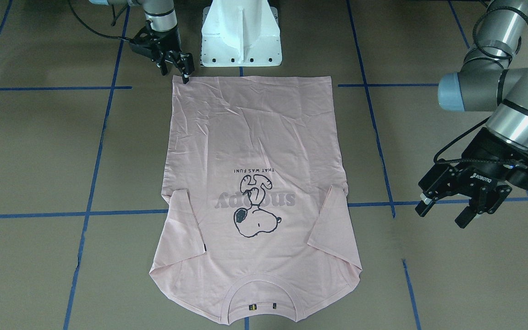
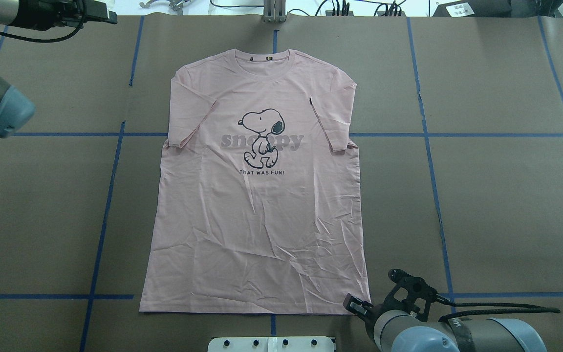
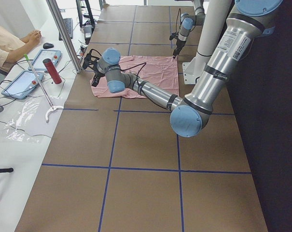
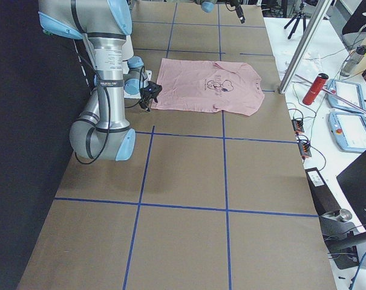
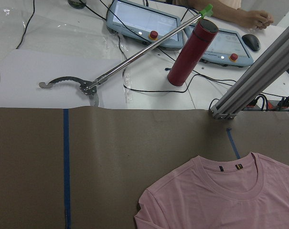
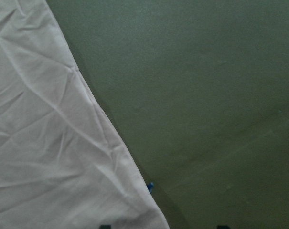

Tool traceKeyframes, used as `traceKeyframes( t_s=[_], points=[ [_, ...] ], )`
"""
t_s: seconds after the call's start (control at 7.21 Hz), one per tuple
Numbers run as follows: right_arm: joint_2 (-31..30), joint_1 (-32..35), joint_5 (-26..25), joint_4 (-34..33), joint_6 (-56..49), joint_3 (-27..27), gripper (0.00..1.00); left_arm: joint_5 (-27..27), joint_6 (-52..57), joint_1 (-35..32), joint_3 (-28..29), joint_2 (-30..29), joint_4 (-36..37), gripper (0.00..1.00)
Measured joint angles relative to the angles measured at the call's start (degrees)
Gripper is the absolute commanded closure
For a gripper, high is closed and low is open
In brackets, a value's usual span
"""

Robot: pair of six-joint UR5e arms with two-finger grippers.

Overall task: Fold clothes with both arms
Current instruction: 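Move the left gripper to the other hem corner nearest the robot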

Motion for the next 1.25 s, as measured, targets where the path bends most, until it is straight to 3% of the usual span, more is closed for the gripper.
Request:
traceKeyframes(
  t_s=[0.14,0.83,1.25],
  points=[
    [-0.01,-0.36,0.01,0.0,0.7,-0.08,1.0,0.0,-0.24,0.01,-0.09,0.0,-0.05,0.0],
    [0.29,-0.48,0.2,0.03,1.44,-0.04,1.0,-0.02,-4.15,0.31,-1.09,0.46,-0.14,0.0],
    [0.45,0.29,0.3,0.08,1.15,0.2,1.0,0.43,-10.05,3.57,-8.44,6.96,-0.01,0.0]
  ],
)
